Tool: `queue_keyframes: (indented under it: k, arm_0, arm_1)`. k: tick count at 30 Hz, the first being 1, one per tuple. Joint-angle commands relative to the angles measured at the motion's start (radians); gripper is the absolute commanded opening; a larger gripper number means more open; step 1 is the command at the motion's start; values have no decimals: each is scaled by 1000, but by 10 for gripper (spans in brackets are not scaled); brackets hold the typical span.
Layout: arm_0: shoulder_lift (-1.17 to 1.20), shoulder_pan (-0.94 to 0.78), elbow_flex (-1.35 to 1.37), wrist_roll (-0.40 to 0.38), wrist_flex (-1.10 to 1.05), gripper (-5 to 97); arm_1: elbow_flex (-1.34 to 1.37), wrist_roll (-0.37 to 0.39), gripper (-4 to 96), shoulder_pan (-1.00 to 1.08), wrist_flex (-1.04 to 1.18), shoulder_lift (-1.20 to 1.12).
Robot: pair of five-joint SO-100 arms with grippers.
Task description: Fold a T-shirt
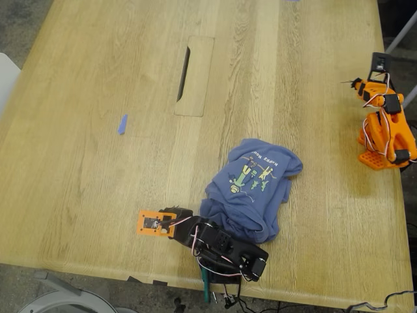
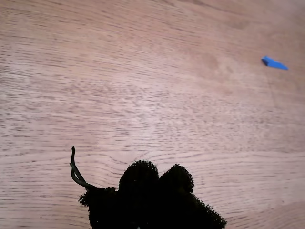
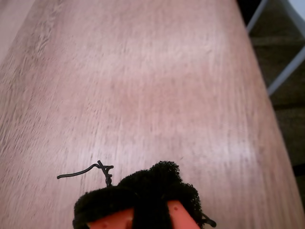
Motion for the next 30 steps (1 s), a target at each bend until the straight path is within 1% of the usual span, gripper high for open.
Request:
queue_keyframes:
  k: [1,3,10,13,14,17,20,24,30]
  arm_0:
    - [117,-49,3,41,-28,0]
    - [118,-95,23,58,-25,0]
    - [118,-209,63,98,-25,0]
    - [120,-281,100,89,-25,0]
    - [120,-307,115,78,-25,0]
    - [120,-356,152,23,-25,0]
    - [121,-362,176,12,-25,0]
    - [121,-347,186,29,-6,0]
    - [121,-350,186,20,38,0]
  arm_1:
    - [9,-6,0,57,17,18]
    - [37,-9,0,104,37,18]
    - [189,-14,0,207,-35,20]
    - [236,-12,0,230,-77,21]
    - [236,-9,0,241,-57,21]
    - [239,0,0,268,-15,21]
    - [239,5,0,287,-25,21]
    - [239,8,0,310,-6,21]
    - [239,9,0,322,17,23]
